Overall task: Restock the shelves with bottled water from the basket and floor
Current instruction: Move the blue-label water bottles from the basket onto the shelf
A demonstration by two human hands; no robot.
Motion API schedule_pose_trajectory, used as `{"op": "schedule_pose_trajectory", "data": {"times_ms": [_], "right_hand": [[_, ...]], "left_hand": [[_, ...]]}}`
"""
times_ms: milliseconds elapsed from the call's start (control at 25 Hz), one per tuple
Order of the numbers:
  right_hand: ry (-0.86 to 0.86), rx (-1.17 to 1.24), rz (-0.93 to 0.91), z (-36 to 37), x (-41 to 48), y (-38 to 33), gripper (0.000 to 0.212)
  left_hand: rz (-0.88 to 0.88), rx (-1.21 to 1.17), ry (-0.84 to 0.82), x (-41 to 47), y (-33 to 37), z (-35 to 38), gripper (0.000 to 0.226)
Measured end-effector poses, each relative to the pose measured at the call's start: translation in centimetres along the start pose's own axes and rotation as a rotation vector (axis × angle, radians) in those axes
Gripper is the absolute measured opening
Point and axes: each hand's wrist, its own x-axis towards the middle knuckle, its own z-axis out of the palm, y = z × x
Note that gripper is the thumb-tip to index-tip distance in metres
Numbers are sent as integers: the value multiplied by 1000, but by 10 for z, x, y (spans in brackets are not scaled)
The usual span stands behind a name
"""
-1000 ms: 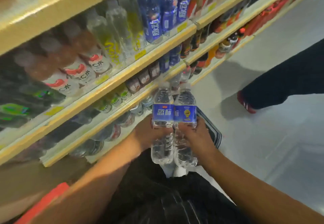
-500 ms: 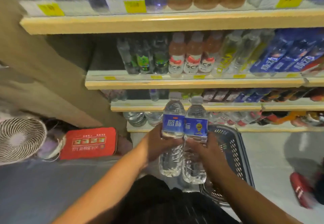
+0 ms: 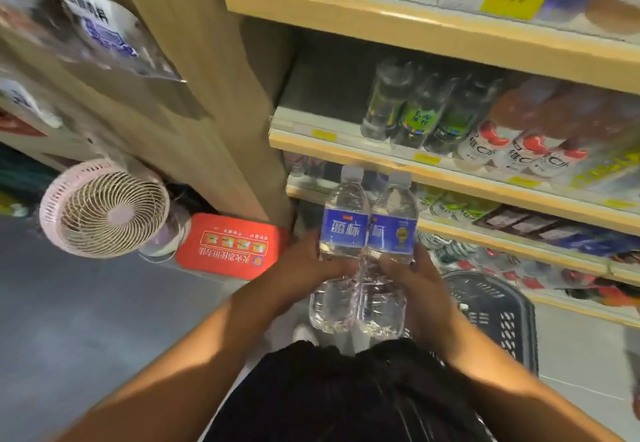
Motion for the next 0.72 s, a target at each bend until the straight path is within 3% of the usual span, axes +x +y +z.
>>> {"op": "schedule_pose_trajectory", "data": {"times_ms": [160, 320, 560, 720], "right_hand": [[-10, 19, 72, 19, 31, -3, 83], [-31, -74, 93, 16, 59, -3, 29], [-170, -240, 195, -7, 113, 25, 23], [-235, -268, 228, -17, 147, 53, 41]], "left_hand": [[-24, -59, 93, 4, -17, -26, 35], [-51, -79, 195, 11, -32, -26, 43], [-104, -179, 389, 33, -63, -5, 35], [-145, -359, 519, 54, -98, 17, 43]]}}
